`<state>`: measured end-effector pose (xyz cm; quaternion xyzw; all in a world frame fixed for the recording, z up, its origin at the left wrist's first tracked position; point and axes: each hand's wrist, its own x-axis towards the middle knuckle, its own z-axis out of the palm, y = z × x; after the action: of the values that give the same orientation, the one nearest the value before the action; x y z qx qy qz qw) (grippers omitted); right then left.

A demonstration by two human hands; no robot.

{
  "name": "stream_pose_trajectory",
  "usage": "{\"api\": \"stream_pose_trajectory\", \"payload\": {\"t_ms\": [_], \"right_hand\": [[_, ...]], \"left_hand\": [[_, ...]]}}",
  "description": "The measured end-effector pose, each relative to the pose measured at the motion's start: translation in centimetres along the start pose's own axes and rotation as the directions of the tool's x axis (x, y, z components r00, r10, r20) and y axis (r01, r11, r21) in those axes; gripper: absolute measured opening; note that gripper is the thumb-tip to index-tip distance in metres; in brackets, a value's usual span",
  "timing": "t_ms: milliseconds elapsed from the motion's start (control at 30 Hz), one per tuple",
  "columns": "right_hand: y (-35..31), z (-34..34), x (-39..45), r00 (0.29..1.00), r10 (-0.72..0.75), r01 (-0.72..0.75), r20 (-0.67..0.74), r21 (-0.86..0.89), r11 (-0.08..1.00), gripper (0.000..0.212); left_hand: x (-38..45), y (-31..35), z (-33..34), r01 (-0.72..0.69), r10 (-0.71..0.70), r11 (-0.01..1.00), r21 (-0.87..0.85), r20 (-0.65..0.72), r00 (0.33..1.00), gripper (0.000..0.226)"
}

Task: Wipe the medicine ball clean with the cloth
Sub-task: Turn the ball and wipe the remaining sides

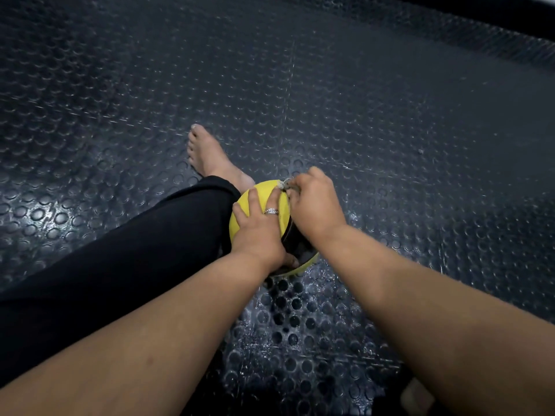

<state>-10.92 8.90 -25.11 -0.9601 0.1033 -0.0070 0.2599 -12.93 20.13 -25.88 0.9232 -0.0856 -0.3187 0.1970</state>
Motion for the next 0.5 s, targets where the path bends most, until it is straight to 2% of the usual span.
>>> {"api": "stream_pose_trajectory", "payload": {"t_ms": [100,200,233,300,333,400,433,500], "right_hand": [[0.6,-0.4,-4.6,0.994,-0.101,0.101,-0.034,0.012,0.995,0.022],[2.3,-1.0,-8.8,0.982,-0.172,0.172,0.073,-0.005,0.985,0.023],[2.8,-1.4,-9.4,0.977,-0.165,0.167,0.132,-0.006,0.986,0.022],[2.9,-2.7,-9.7,0.977,-0.053,0.043,0.209,0.052,0.998,0.019],[2.8,-3.2,-9.3,0.987,0.012,-0.028,0.163,0.099,0.995,0.019],[2.2,-3.3,-7.9,0.994,0.112,-0.108,-0.014,0.166,0.980,0.021],[1.6,-2.9,-7.2,0.991,0.114,-0.101,-0.067,0.172,0.980,0.024],[0.6,-1.4,-6.1,0.998,0.042,-0.035,-0.049,0.129,0.991,0.030]], "left_hand": [[0.3,-0.3,-0.1,-0.003,0.003,1.000,-0.014,-0.009,1.000,0.133],[0.3,-0.4,0.0,-0.014,0.014,1.000,-0.005,0.002,1.000,0.135],[0.4,-0.5,-0.1,-0.009,0.009,1.000,-0.004,0.014,1.000,0.138],[0.5,-0.6,-0.3,-0.006,0.006,1.000,0.007,0.022,1.000,0.141],[0.6,-0.5,-0.4,-0.006,0.006,1.000,0.008,0.022,1.000,0.142],[0.6,-0.4,-0.5,0.003,-0.003,1.000,0.003,0.034,0.999,0.142],[0.5,-0.3,-0.5,0.009,-0.009,1.000,-0.002,0.036,0.999,0.141],[0.6,-0.4,-0.2,-0.001,0.001,1.000,0.003,0.008,1.000,0.136]]}}
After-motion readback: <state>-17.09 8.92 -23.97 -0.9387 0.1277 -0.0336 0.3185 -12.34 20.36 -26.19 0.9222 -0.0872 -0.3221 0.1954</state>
